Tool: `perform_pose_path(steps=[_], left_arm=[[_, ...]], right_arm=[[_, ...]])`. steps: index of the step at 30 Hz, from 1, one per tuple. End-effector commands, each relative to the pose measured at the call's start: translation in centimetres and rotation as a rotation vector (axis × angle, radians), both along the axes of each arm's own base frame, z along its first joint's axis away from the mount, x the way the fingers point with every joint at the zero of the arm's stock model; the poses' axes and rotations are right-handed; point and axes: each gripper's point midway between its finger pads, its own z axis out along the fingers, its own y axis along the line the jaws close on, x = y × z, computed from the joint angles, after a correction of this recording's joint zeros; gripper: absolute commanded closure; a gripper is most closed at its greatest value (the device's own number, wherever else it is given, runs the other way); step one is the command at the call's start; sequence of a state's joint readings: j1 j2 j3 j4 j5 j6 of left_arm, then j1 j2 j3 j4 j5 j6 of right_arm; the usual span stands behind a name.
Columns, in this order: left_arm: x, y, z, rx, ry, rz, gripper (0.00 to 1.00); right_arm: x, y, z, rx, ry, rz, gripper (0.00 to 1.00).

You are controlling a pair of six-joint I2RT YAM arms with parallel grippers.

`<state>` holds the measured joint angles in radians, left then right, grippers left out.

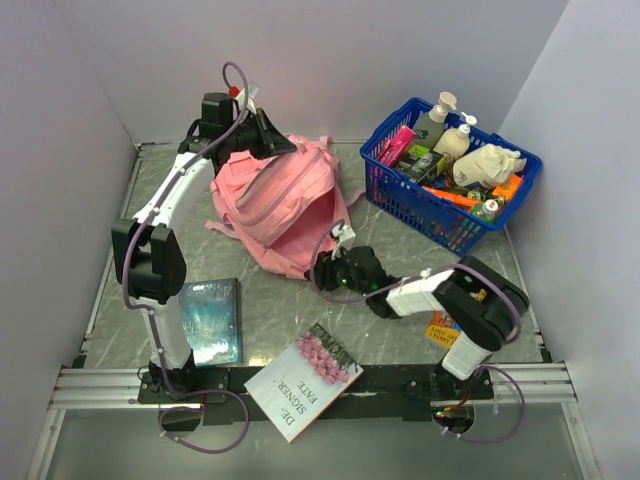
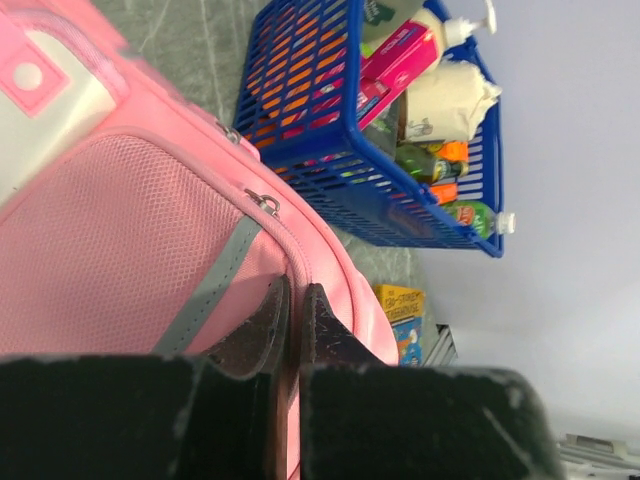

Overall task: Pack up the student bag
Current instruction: Unzip the student bag at the center of the board.

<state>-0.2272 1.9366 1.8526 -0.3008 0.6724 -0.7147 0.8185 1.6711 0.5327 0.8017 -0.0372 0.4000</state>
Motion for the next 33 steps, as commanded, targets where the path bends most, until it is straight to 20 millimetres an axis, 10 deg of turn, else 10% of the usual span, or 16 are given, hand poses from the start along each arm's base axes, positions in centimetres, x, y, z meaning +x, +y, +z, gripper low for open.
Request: perform_pose_path(steps=[1,4,13,33], left_arm=[[0.0,0.7,3.7,0.013,-0.193,-0.007,0.99],[-0.4,0.6,2.1,0.035,-0.166,-0.03,0.99],[-1.7,1.4,3.4,0.089,-0.23,-0.024,0.99],[-2.1,0.6,3.8,0.092,-0.245,-0.026,0.99]], right_arm=[[-1.7,-2.2,0.4,-0.012,0.157,0.107,0.41],[-4.0,-2.6,1.4,0.042,0.24,0.247,0.29],[-12.3,-2.9,1.0,0.202,0.453,0.588,0.42],[-12.6,-1.5,0.5,0.223,0.502,0.648,0.66]])
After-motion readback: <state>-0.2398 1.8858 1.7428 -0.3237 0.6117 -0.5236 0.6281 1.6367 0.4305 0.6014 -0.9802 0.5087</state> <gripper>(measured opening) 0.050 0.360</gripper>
